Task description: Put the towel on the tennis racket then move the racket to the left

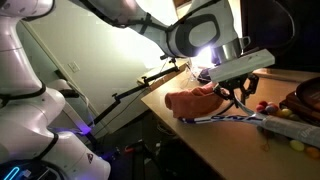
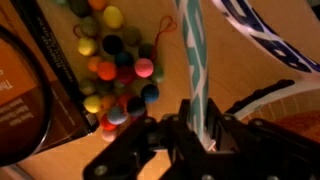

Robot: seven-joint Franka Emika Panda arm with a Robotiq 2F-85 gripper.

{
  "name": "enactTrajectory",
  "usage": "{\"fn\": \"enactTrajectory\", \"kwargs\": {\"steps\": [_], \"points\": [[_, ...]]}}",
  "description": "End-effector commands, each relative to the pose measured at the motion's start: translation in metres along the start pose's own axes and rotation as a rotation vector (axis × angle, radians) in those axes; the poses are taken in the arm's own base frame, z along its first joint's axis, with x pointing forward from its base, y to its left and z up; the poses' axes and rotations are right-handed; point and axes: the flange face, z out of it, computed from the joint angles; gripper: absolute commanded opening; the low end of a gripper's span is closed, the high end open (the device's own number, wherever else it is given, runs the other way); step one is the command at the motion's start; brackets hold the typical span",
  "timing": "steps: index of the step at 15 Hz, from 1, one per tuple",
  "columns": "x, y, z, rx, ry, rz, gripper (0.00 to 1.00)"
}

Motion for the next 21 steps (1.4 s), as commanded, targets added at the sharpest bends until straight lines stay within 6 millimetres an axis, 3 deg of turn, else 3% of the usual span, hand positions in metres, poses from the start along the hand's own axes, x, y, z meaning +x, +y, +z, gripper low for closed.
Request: {"fn": "enactTrajectory", "kwargs": {"steps": [1,7,12,21], "points": [[-0.031,-0.004,-0.029,-0.022,0.068,0.036,0.08],[-0.086,0.005,-0.028,0.022,0.192,0.136,0.08],[-0.122,0.009,-0.012,0.057,0.256,0.194,0.08],[-0.128,0.008,0.012,0.104,0.314,0.236,0.08]]}}
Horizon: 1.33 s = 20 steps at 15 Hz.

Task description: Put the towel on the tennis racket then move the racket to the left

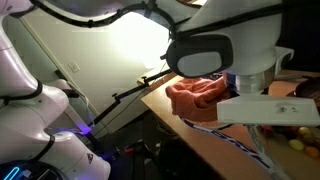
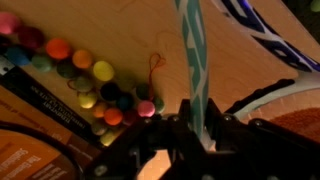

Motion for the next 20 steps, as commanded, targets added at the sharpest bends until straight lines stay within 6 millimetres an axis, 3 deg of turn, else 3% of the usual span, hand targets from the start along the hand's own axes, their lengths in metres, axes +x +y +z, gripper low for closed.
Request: {"fn": "enactTrajectory", "kwargs": {"steps": [1,4,9,15,20], "points": [[0.005,0.000,-0.002,0.012,0.025,0.008,0.08],[0.016,-0.002,-0.002,0.007,0.003,0.011,0.08],[0.056,-0.011,0.010,0.009,-0.054,-0.031,0.08],[0.106,-0.018,0.062,0.026,-0.198,-0.061,0.08],[0.127,-0.016,0.111,0.054,-0.286,-0.070,0.08]]}}
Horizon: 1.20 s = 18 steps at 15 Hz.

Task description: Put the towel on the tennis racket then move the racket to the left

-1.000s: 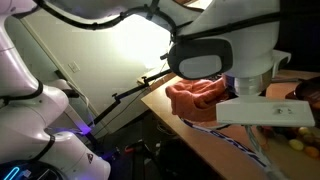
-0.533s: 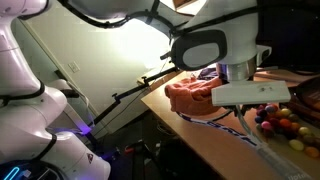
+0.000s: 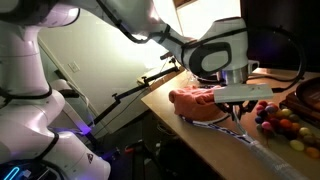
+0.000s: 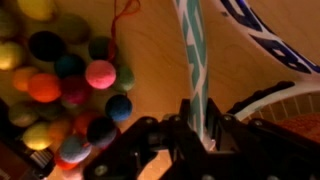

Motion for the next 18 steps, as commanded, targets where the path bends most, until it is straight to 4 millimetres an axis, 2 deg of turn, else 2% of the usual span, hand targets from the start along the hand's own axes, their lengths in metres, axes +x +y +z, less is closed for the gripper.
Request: {"fn": "enactTrajectory", "kwargs": {"steps": [1,6,9,10,12,18], "points": [[0.018,0.015,0.016,0.024,-0.058,0.005,0.08],[0.032,0.026,0.039,0.072,-0.065,-0.025,0.08],[0.034,0.030,0.032,0.091,-0.062,-0.013,0.05],[0.033,0.029,0.029,0.094,-0.068,-0.013,0.44],[0.030,0.026,0.017,0.071,-0.053,-0.001,0.48],[0.023,0.004,-0.033,-0.033,-0.025,0.001,0.93]]}}
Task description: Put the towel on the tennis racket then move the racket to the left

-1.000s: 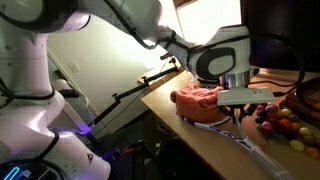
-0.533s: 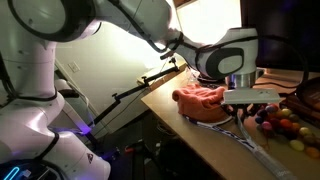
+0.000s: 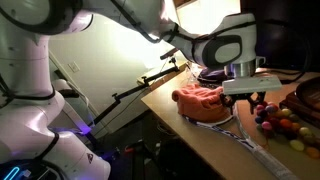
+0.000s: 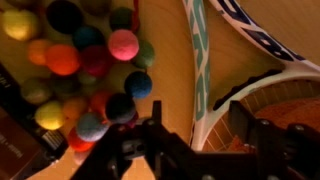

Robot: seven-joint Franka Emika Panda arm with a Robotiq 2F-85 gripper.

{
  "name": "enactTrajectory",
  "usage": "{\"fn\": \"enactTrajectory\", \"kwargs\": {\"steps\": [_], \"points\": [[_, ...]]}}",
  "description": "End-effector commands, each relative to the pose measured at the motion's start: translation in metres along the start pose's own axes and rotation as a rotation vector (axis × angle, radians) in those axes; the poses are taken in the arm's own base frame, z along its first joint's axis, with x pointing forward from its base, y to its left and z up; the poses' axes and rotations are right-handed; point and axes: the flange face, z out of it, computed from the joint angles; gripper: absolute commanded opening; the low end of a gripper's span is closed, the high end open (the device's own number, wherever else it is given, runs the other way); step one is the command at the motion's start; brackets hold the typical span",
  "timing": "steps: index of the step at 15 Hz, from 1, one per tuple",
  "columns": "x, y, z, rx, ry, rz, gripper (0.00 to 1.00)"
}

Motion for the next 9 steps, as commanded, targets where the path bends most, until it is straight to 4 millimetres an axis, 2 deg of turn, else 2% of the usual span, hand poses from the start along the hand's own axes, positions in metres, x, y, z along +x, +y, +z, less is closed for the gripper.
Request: {"fn": "enactTrajectory", "kwargs": {"steps": [1,4,5,6,9], "points": [[-0.010,-0.025,-0.039,-0.061,0.021,0.042,1.00],[-0.014,-0.035,-0.056,-0.067,0.027,0.103,1.00],[-0.008,-0.019,-0.042,-0.050,0.020,0.062,1.00],[-0.008,-0.021,-0.046,-0.053,0.021,0.065,1.00],[-0.008,-0.021,-0.040,-0.045,0.018,0.066,1.00]]}}
